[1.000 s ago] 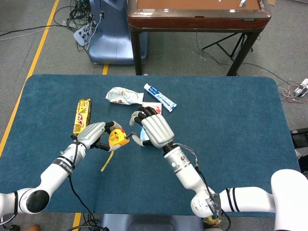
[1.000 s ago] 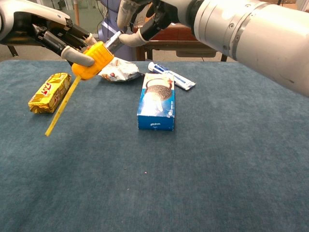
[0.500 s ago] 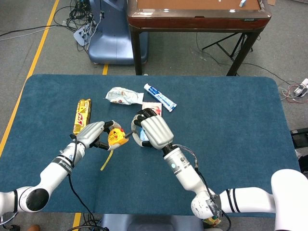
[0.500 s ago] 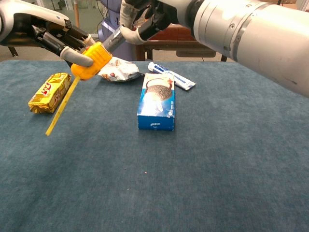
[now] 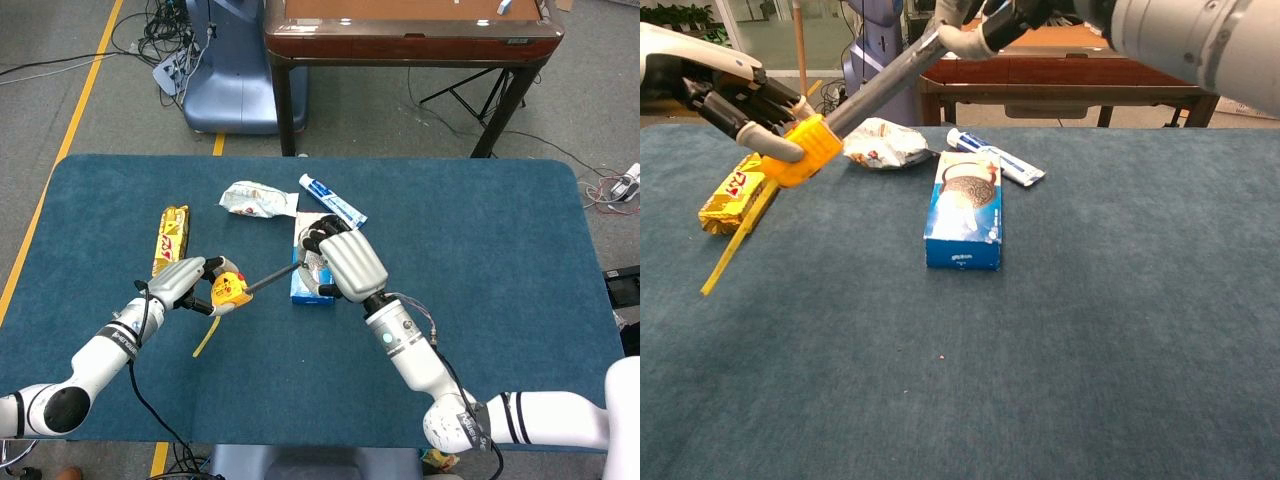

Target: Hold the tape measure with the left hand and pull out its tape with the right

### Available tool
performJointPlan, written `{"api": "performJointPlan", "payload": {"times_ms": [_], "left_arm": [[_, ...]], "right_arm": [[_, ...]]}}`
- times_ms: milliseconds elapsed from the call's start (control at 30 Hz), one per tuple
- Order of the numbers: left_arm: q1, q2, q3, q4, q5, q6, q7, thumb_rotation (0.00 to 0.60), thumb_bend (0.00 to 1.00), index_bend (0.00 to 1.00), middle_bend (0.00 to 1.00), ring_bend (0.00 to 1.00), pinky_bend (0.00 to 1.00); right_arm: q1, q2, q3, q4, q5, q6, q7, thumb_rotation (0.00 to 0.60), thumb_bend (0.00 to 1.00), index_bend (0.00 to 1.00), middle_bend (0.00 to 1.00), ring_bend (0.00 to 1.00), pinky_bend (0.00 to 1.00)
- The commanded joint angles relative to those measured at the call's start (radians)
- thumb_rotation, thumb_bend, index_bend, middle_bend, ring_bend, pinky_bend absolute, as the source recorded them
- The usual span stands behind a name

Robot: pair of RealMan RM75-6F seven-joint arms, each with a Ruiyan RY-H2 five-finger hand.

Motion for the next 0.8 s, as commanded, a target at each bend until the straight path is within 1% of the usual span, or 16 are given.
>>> {"api": "performJointPlan", "payload": {"times_ms": [33, 300, 633, 800], "left_arm": [[0.019, 0.008, 0.015, 0.022, 0.027, -0.028, -0.020, 0.600, 0.27, 0.46, 0.52, 0.34, 0.28], [0.069, 0.021, 0.037, 0.062, 0.111, -0.083, -0.070, 0.600, 0.27, 0.46, 0.52, 0.34, 0.28], [0.138, 0.013, 0.045, 0.100, 0.212, -0.100, -0.143, 0.600, 0.27, 0.46, 0.52, 0.34, 0.28], [0.154, 0.004, 0.046, 0.124, 0.250, -0.128, -0.175, 0.600, 0.27, 0.46, 0.52, 0.34, 0.28]], "right_arm": [[-0.033, 0.059, 0.001, -0.034, -0.014, -0.003, 0.038, 0.600, 0.65, 0.59, 0.44, 0.25, 0.16], [-0.106, 0.194, 0.013, -0.085, -0.040, 0.003, 0.137, 0.600, 0.65, 0.60, 0.44, 0.26, 0.16], [-0.210, 0.378, 0.033, -0.123, -0.058, 0.009, 0.280, 0.600, 0.65, 0.60, 0.44, 0.26, 0.16], [-0.241, 0.424, 0.028, -0.128, -0.074, 0.006, 0.324, 0.600, 0.65, 0.60, 0.44, 0.26, 0.16]]}}
